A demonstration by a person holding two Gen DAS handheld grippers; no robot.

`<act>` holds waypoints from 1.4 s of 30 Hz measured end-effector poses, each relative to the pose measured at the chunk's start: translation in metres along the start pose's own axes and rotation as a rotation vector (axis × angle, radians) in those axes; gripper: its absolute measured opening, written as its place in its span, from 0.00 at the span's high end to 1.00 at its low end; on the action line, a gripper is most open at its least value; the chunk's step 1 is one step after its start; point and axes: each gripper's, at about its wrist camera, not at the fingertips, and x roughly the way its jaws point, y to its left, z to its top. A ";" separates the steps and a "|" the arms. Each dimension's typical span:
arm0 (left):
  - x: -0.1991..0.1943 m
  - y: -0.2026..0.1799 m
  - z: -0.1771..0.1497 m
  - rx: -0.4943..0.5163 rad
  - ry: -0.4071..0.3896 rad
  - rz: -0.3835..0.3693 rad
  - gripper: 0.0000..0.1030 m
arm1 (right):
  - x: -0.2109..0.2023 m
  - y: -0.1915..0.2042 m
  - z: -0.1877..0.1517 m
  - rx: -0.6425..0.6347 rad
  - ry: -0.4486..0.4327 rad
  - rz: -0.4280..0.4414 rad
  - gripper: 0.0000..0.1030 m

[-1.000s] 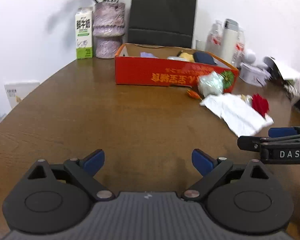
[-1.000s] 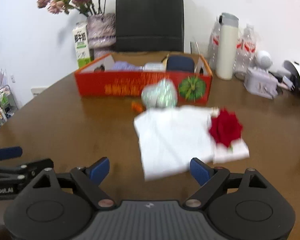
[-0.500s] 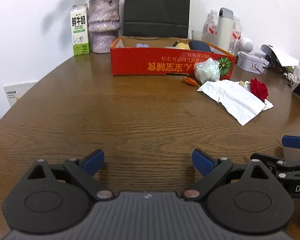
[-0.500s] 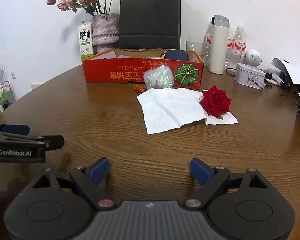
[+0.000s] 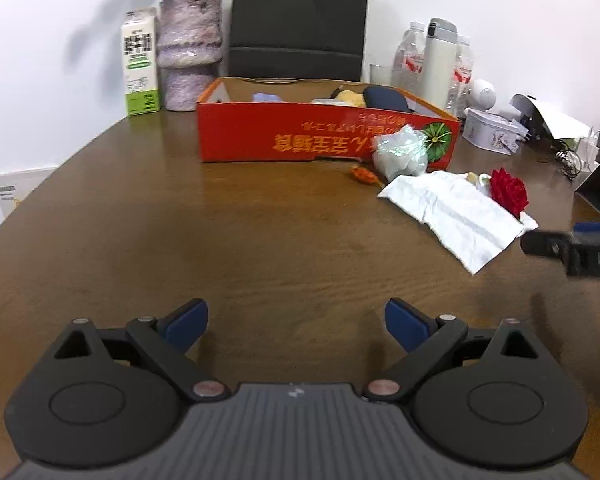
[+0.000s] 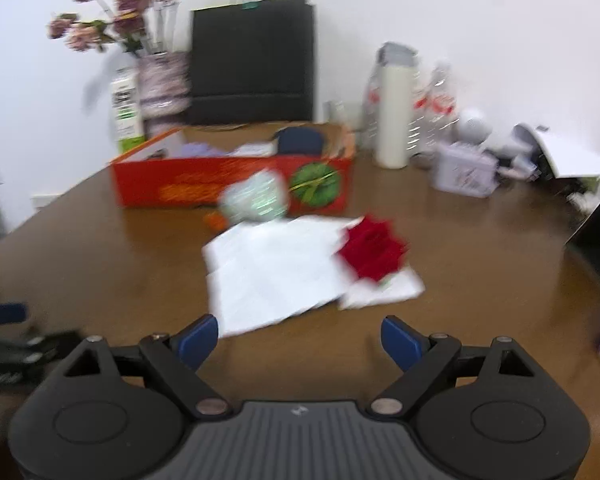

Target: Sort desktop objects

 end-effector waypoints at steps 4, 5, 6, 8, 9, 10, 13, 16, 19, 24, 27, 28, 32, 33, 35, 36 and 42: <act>0.016 -0.010 0.019 0.007 -0.015 -0.025 0.05 | 0.019 -0.023 0.022 0.020 -0.010 -0.045 0.14; 0.021 -0.013 0.026 0.011 -0.018 -0.035 0.05 | 0.024 -0.026 0.028 0.013 -0.020 -0.048 0.14; 0.028 -0.017 0.034 0.021 -0.024 -0.049 0.05 | 0.029 -0.029 0.033 0.001 -0.029 -0.059 0.14; 0.045 -0.030 0.054 0.046 -0.034 -0.066 0.05 | 0.046 -0.034 0.044 -0.021 -0.037 -0.104 0.14; 0.053 -0.036 0.064 0.062 -0.040 -0.076 0.06 | 0.054 -0.038 0.048 -0.023 -0.029 -0.117 0.14; 0.062 -0.044 0.076 0.077 -0.052 -0.084 0.06 | 0.065 -0.042 0.052 -0.017 -0.019 -0.123 0.14; 0.088 -0.064 0.105 0.118 -0.096 -0.092 0.07 | 0.090 -0.054 0.060 0.024 0.011 -0.073 0.23; 0.130 -0.080 0.132 0.102 -0.046 -0.113 0.07 | 0.109 -0.059 0.060 0.043 0.055 -0.033 0.42; 0.153 -0.087 0.137 0.107 0.002 -0.099 0.54 | 0.114 -0.061 0.055 0.063 0.084 -0.005 0.53; 0.118 -0.070 0.137 0.030 -0.062 -0.151 0.70 | 0.092 -0.063 0.059 0.090 0.002 0.028 0.63; 0.067 -0.051 0.140 -0.050 -0.152 -0.179 0.71 | 0.078 -0.059 0.061 0.084 -0.045 0.060 0.64; 0.052 -0.044 0.140 -0.065 -0.174 -0.193 0.71 | 0.069 -0.056 0.063 0.084 -0.057 0.076 0.65; -0.003 -0.013 0.108 -0.052 -0.205 -0.155 0.70 | 0.017 -0.031 0.054 0.040 -0.113 0.274 0.64; -0.011 -0.005 0.092 -0.051 -0.191 -0.136 0.70 | 0.012 -0.021 0.047 0.017 -0.094 0.307 0.64; -0.019 0.007 0.064 -0.055 -0.155 -0.104 0.70 | 0.008 0.006 0.026 -0.056 -0.029 0.349 0.64; -0.023 0.012 0.052 -0.062 -0.137 -0.091 0.70 | 0.008 0.018 0.014 -0.079 -0.001 0.360 0.62; -0.041 0.039 -0.008 -0.063 -0.041 -0.089 0.69 | -0.012 0.055 -0.030 -0.181 0.043 0.298 0.34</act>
